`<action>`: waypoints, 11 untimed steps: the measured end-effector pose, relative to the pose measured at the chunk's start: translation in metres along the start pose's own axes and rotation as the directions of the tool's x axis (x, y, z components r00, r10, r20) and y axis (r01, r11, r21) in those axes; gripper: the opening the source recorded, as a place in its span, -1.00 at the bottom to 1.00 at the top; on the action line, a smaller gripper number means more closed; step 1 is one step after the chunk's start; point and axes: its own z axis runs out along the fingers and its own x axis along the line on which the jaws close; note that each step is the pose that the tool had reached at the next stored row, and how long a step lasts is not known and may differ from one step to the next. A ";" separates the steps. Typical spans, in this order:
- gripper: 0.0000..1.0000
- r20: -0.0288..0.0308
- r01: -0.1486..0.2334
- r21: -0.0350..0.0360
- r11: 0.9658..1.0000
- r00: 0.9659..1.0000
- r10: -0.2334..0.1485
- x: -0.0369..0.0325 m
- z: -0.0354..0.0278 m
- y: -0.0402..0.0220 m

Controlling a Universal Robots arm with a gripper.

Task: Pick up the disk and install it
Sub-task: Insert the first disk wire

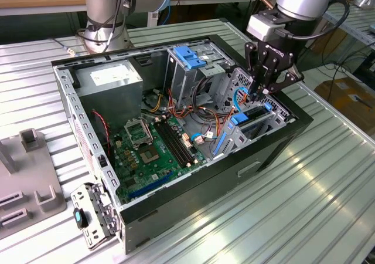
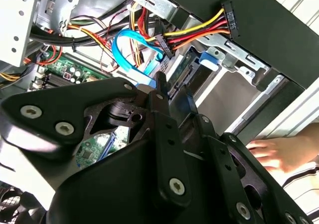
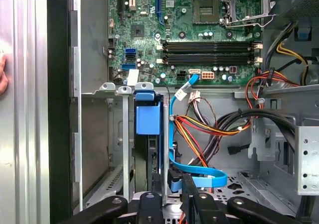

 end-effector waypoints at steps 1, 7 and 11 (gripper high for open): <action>-0.40 0.000 0.000 0.000 1.000 1.000 0.000 0.0000 0.0000 0.0000; -0.40 0.000 0.000 0.000 1.000 1.000 0.000 0.0000 0.0002 0.0000; -0.40 0.000 0.000 0.000 1.000 1.000 0.000 0.0000 0.0002 0.0000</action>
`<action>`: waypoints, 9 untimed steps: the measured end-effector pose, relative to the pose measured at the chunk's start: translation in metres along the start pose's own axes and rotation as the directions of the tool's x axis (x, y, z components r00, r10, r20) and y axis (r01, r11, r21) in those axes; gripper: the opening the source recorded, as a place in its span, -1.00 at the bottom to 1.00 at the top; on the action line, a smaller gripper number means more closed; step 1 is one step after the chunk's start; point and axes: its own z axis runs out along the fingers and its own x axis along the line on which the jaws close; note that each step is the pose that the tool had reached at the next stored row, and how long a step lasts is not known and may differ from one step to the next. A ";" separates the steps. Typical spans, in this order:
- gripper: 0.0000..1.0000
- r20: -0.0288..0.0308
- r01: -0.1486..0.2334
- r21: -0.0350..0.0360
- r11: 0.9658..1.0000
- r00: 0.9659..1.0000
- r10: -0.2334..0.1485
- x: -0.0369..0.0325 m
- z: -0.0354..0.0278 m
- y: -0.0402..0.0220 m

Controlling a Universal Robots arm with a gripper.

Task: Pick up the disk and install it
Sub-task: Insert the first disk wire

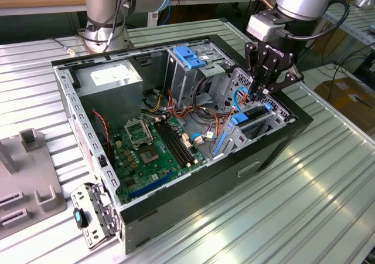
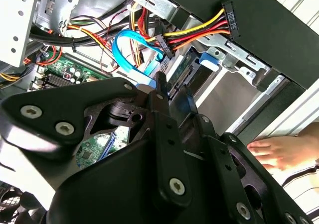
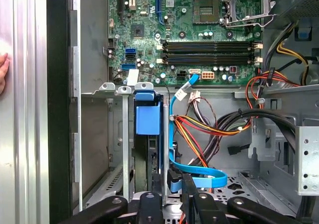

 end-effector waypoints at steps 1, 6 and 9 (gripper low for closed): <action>-0.40 0.000 0.000 0.000 1.000 1.000 0.000 0.0000 0.0000 0.0000; -0.68 0.000 0.000 0.000 1.000 1.000 0.000 0.0000 0.0001 0.0000; -0.68 0.000 0.000 0.000 1.000 1.000 0.000 0.0000 0.0001 0.0000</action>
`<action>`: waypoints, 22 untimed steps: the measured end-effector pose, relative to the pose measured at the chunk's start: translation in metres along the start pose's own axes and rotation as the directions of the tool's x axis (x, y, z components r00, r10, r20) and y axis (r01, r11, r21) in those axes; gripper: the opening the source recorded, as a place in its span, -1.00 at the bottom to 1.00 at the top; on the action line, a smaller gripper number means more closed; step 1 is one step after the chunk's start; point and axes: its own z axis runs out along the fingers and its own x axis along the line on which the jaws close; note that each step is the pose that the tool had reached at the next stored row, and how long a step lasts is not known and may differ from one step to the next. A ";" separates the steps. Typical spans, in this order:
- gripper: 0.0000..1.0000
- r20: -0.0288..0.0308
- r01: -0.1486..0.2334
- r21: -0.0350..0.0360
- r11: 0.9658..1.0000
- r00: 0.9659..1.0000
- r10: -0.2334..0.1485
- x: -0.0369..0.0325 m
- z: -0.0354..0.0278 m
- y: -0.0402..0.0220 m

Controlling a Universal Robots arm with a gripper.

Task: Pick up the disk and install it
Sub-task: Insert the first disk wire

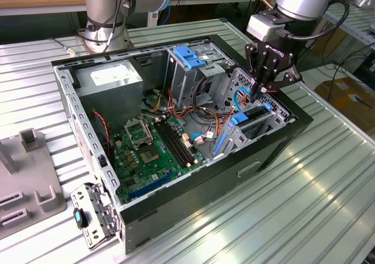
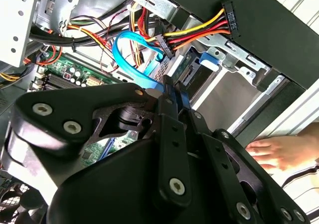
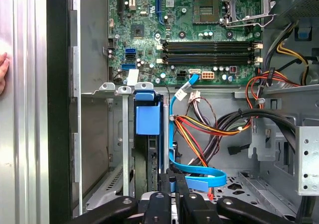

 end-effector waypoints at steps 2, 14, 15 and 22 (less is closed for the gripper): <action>-0.68 0.000 0.000 0.000 1.000 1.000 0.000 0.0000 0.0006 0.0005; -0.68 0.000 0.000 0.000 1.000 1.000 0.000 -0.0002 0.0027 0.0017; -0.68 0.000 0.000 0.000 1.000 1.000 0.000 -0.0002 0.0027 0.0018; -0.68 0.000 0.000 0.000 1.000 1.000 0.000 -0.0002 0.0027 0.0039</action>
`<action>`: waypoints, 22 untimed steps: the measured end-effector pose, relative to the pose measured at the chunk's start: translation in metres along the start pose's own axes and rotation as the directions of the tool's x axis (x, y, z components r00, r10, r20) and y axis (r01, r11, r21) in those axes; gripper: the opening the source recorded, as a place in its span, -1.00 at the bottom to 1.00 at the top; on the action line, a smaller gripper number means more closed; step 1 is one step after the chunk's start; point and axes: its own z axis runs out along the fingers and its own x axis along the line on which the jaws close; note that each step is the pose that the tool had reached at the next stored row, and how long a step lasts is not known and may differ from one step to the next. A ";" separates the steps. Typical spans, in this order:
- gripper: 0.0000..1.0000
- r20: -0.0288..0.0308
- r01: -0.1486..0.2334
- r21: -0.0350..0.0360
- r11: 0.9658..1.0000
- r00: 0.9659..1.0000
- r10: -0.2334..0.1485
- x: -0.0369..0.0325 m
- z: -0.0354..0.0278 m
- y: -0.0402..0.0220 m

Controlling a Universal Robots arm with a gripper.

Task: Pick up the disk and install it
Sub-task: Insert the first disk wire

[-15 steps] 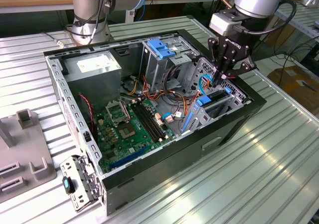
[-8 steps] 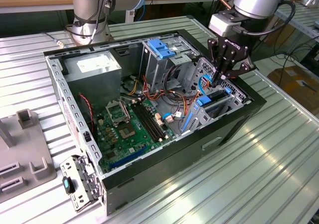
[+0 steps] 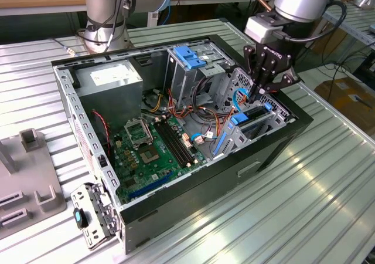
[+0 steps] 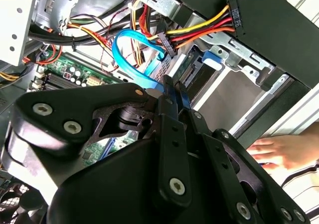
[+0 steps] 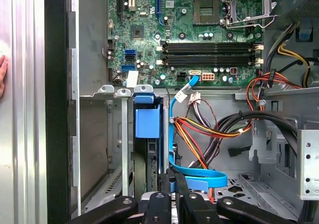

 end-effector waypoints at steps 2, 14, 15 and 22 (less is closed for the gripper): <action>-0.68 0.000 0.000 0.000 1.000 1.000 0.000 0.0001 0.0001 0.0021; -0.68 0.000 0.017 0.018 1.000 1.000 -0.017 0.0028 0.0017 0.0058; -0.68 0.000 0.017 0.018 1.000 1.000 -0.017 0.0029 0.0017 0.0060; -0.68 0.000 0.018 0.020 1.000 1.000 -0.018 0.0028 0.0023 0.0066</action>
